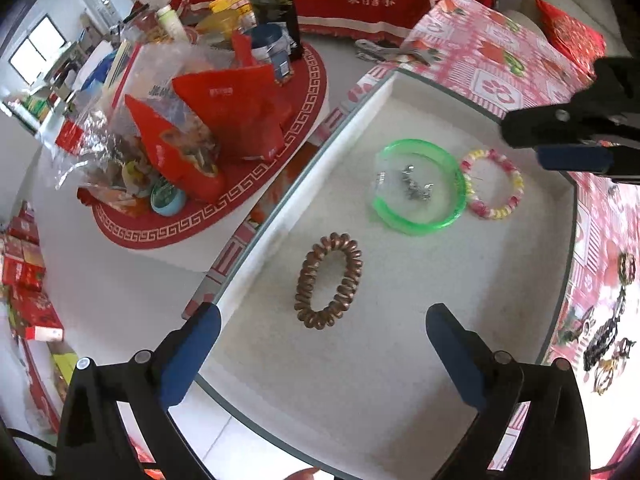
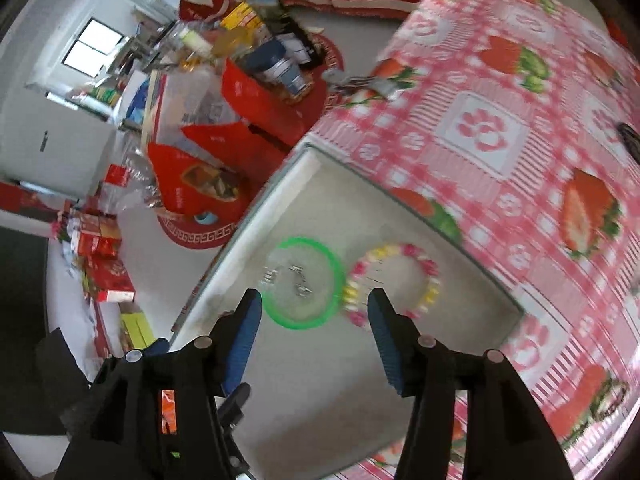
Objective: Organize jewelry
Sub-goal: 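Move both tools back over the remaining jewelry on the table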
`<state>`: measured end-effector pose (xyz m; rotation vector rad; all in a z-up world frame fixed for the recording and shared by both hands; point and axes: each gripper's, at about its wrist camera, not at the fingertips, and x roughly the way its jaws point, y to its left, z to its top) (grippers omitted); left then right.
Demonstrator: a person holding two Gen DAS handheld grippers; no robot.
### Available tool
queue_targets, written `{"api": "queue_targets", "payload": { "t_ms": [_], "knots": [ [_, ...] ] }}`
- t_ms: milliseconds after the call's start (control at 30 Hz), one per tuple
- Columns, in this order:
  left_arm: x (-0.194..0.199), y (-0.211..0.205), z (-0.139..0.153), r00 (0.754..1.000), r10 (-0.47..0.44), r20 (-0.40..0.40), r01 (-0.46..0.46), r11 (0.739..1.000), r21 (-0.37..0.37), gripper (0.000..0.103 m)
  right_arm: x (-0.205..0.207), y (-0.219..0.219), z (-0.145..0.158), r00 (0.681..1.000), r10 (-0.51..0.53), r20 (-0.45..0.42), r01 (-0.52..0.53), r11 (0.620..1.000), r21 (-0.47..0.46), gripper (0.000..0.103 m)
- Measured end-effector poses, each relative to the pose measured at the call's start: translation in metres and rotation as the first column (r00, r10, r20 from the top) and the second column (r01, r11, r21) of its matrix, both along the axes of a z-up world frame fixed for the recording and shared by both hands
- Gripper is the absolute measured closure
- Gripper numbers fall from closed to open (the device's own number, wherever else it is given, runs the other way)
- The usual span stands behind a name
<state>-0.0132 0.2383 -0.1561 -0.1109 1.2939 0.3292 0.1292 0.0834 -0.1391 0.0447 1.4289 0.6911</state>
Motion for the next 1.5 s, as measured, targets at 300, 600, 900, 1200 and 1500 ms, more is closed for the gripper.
{"api": "queue_targets", "payload": {
  "t_ms": [300, 600, 900, 1200, 1500],
  "knots": [
    [0.017, -0.042, 0.026, 0.993, -0.117, 0.003, 0.117, 0.993, -0.032, 0.0, -0.001, -0.096, 0.015, 0.983, -0.182, 0.004, 0.182, 0.983, 0.005, 0.017],
    [0.038, -0.113, 0.037, 0.957, -0.289, 0.008, 0.289, 0.957, -0.038, 0.0, -0.018, -0.198, 0.016, 0.931, -0.363, 0.026, 0.364, 0.93, -0.044, 0.016],
    [0.045, -0.19, 0.036, 0.876, -0.483, 0.009, 0.483, 0.875, -0.021, 0.0, -0.051, -0.293, 0.004, 0.867, -0.497, -0.003, 0.492, 0.859, -0.14, 0.015],
    [0.041, -0.245, 0.012, 0.743, -0.668, -0.042, 0.667, 0.744, -0.039, 0.0, -0.098, -0.352, -0.021, 0.807, -0.588, -0.063, 0.563, 0.796, -0.22, 0.015],
    [0.041, -0.264, -0.013, 0.675, -0.73, -0.102, 0.731, 0.681, -0.041, 0.01, -0.124, -0.364, -0.041, 0.79, -0.605, -0.1, 0.566, 0.782, -0.262, 0.016]
  ]
}}
